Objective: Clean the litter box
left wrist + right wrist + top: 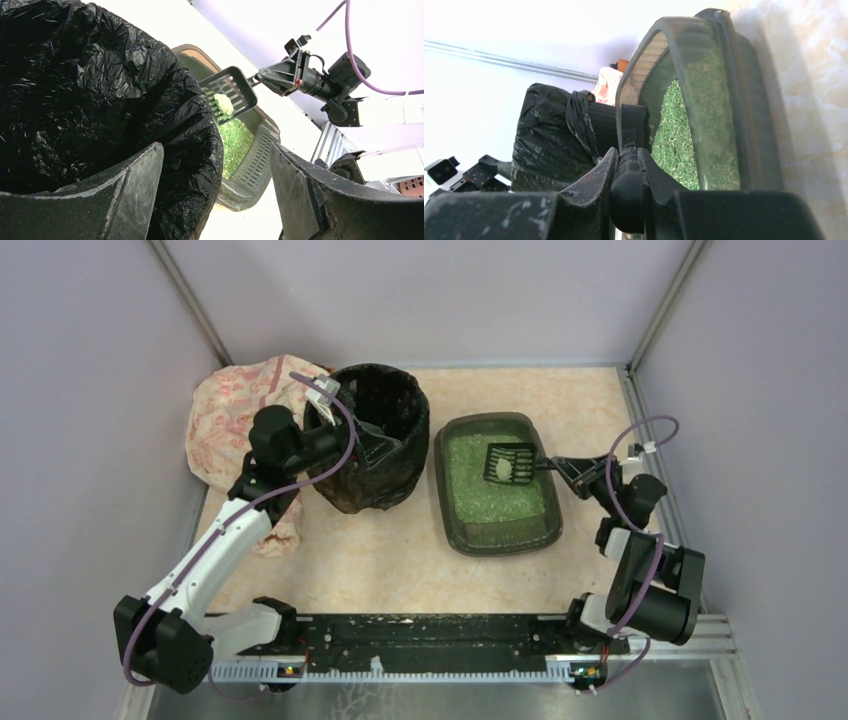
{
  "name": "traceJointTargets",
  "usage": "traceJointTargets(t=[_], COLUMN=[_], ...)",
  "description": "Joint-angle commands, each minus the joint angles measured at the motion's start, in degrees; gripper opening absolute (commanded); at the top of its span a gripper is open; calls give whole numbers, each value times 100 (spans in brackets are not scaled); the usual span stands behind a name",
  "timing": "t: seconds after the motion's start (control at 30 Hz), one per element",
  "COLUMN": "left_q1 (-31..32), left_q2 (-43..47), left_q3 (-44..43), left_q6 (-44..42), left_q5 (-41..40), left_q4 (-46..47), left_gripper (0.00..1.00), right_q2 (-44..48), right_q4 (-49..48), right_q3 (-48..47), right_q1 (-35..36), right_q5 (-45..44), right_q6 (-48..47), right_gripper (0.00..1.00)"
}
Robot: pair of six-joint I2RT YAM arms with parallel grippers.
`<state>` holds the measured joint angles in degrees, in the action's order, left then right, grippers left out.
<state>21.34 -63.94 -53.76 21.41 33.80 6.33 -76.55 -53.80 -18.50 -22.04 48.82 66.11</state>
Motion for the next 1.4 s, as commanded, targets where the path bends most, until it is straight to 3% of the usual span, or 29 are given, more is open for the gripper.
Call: traceJointTargets(t=[0.0, 0.17, 0.3, 0.4, 0.53, 0.67, 0.97, 1.17, 1.37], left_q1=[-28, -23, -24, -31, -22, -24, -29, -32, -25], left_q2=[97, 93, 63, 42, 54, -16, -360, -539, -641], left_q3=[-188, -169, -185, -188, -157, -185, -751, -1531, -1482], left_q6=[-15, -4, -3, 14, -13, 73, 371, 423, 521], left_q5=[34, 8, 15, 67, -47, 23, -275, -1424, -1342], left_q4=[171, 163, 166, 165, 159, 171, -199, -1329, -1166], left_gripper=[83, 83, 83, 83, 83, 83, 83, 84, 84], right_q2=[1, 215, 59, 80, 12, 135, 178, 548, 736], right_q4=[-688, -957, -1176, -1243, -1123, -784, -1061, -79, 712], right_q3=[45, 489, 399, 599, 312, 217, -65, -682, -1475], right_q1=[245, -204, 37, -135, 145, -35, 24, 25, 213], right_q5=[76, -344, -135, -451, -90, -208, -122, -56, -119], right_q6=[104, 303, 363, 544, 276, 177, 760, 556, 398], right_gripper=[0, 0, 0, 0, 0, 0, 0, 0, 0])
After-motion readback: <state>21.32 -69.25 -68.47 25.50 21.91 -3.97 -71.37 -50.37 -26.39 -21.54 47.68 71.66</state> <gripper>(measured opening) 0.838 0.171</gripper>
